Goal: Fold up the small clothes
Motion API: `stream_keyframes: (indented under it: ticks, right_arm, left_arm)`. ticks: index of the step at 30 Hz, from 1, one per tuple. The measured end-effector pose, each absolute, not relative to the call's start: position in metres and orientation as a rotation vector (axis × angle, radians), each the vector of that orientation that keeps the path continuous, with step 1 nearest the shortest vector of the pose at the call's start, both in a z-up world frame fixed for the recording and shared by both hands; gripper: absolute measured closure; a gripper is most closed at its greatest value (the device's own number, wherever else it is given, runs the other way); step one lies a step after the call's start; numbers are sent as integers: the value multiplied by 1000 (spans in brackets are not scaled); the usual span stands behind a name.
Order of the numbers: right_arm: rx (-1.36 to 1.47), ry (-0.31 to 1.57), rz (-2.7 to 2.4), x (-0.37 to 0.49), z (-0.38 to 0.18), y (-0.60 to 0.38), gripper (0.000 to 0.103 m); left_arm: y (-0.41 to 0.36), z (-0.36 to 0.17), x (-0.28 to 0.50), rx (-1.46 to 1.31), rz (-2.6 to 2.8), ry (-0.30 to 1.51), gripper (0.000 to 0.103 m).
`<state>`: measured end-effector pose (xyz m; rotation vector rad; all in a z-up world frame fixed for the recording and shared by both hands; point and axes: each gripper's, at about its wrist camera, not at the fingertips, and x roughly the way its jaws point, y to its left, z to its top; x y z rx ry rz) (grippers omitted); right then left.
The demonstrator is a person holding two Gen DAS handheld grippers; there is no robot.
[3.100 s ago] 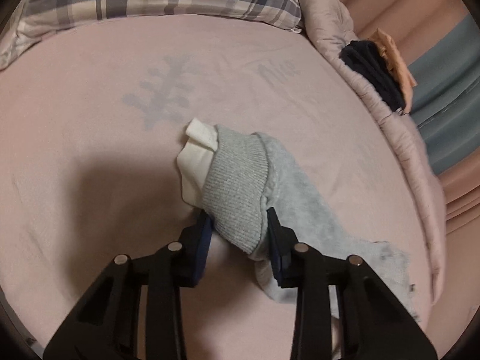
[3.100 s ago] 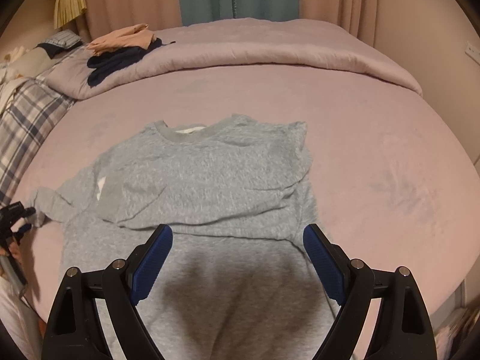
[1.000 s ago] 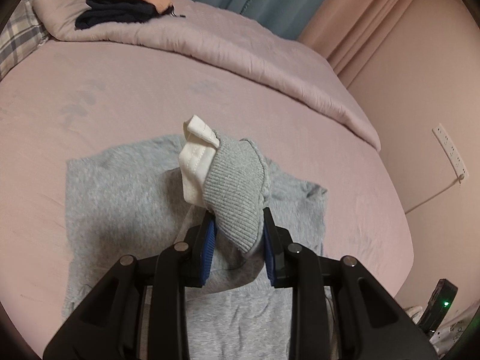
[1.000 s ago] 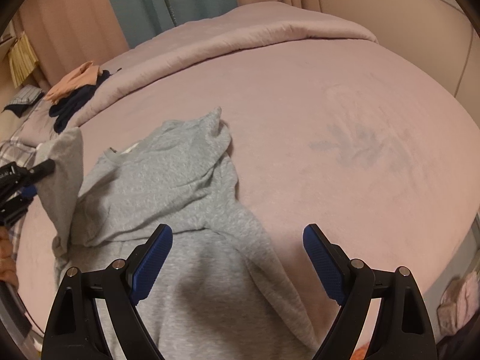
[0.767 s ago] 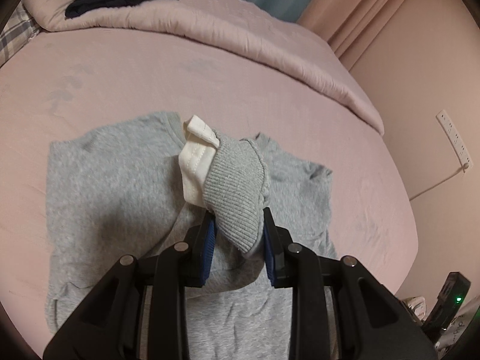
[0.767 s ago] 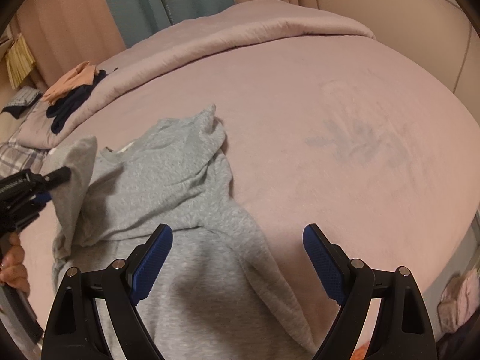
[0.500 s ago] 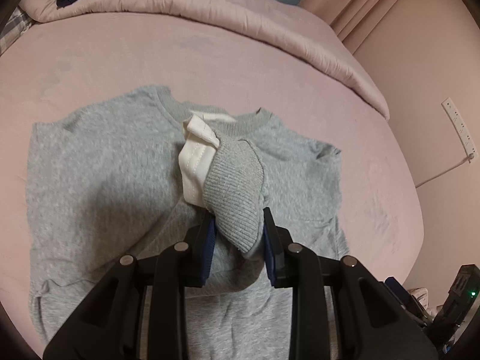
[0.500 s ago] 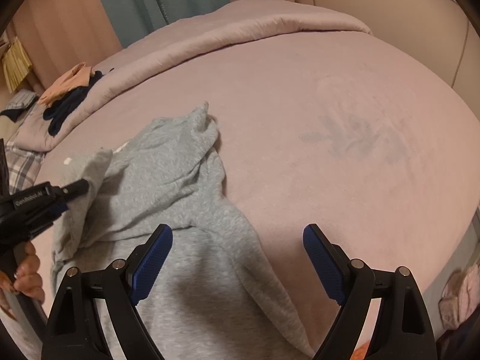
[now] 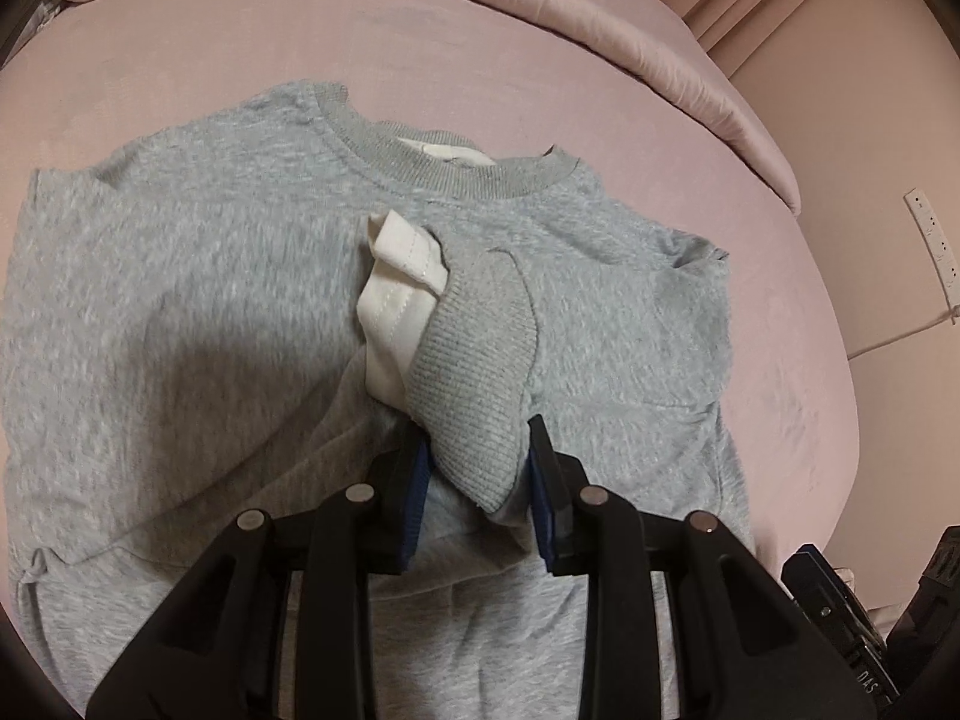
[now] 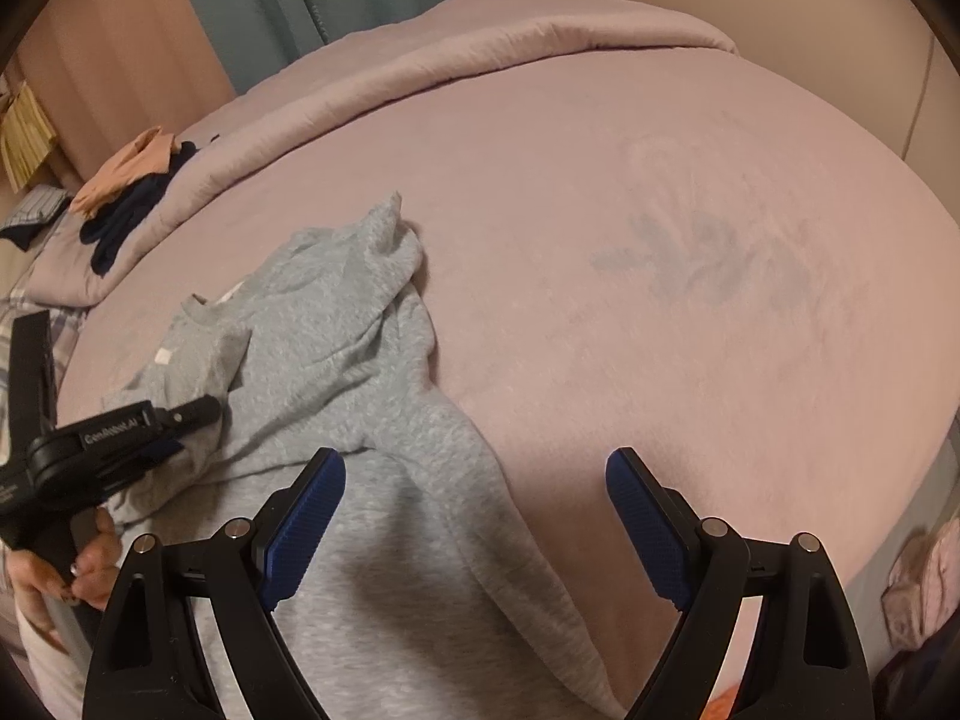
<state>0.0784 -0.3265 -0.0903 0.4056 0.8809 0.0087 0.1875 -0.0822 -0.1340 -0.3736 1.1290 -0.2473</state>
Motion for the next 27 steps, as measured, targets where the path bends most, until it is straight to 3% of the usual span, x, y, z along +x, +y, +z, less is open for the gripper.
stream_keyframes:
  ticks: [4,6,8,15,27]
  right_arm:
    - [408,887,14,79,-91,-326,15]
    - [407,889,18,79,-92,-325,15]
    - [403,890,25,79,-91,-324,15]
    - [384,877,57,80,-83,-317,15]
    - [304,858,199,84,-66,-267,15]
  left_arm:
    - [-80,-134,187,-392,-254,1133,70]
    - [-79,-130,185,-397,-264,1129,63]
    - [-75,-123,180,-406,-289,1120,42]
    - [-41,-88,147,-431,-273,1037,20]
    - [79,-94,80,-571,63,983,19]
